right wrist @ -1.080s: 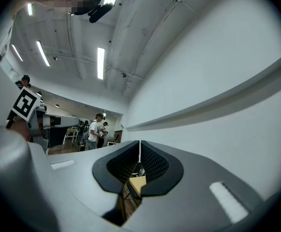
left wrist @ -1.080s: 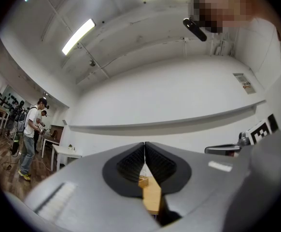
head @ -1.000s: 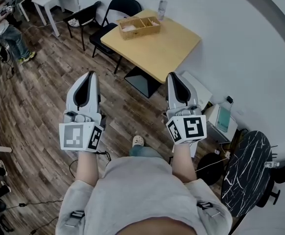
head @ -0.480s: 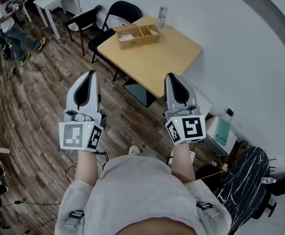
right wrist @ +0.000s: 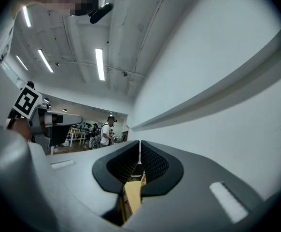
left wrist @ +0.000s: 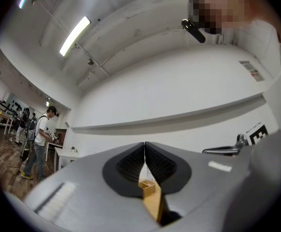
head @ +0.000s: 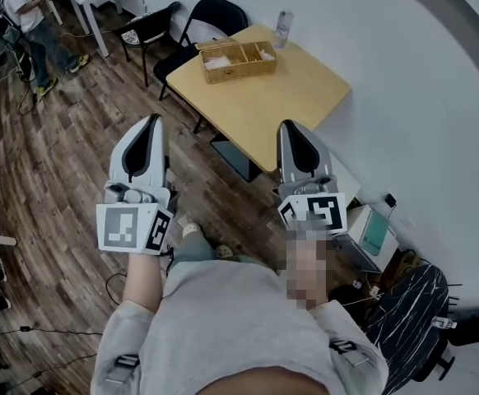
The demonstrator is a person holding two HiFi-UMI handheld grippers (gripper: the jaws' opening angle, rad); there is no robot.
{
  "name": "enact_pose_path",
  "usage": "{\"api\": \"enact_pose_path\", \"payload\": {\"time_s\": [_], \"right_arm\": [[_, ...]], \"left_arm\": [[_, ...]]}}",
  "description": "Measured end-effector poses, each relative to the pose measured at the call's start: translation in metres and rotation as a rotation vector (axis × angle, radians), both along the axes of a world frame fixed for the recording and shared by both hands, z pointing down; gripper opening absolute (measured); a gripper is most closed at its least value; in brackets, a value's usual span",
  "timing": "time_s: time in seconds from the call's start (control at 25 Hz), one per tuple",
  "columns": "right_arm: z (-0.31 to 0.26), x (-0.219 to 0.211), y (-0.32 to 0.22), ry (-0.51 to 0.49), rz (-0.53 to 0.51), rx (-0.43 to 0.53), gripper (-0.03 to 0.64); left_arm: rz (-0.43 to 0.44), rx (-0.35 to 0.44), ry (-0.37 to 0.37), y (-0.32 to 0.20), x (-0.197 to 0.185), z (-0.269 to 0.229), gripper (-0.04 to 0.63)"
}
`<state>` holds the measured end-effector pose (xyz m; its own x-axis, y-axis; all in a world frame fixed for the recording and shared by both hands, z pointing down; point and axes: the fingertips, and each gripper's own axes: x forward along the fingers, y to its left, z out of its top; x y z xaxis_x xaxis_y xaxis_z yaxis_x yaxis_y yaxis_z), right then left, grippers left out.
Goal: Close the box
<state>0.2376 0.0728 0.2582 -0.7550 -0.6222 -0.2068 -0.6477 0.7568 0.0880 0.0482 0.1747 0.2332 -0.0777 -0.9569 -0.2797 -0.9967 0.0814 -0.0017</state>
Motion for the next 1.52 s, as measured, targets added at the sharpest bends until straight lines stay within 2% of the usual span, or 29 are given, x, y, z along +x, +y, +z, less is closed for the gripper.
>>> {"api": "enact_pose_path", "payload": {"time_s": [0.4,1.52], "right_arm": [[0.004,-0.019,-0.047,-0.008,0.032,-0.012,0.012],[-0.011,-0.178,-0.211,0.012,0.137,0.000,0.012]], "left_arm": [[0.021,-0.001,0.000,-0.049,-0.025,0.003,0.060],[0.125,-0.004,0.015,-0.237,-0.193,-0.004,0.060]]}}
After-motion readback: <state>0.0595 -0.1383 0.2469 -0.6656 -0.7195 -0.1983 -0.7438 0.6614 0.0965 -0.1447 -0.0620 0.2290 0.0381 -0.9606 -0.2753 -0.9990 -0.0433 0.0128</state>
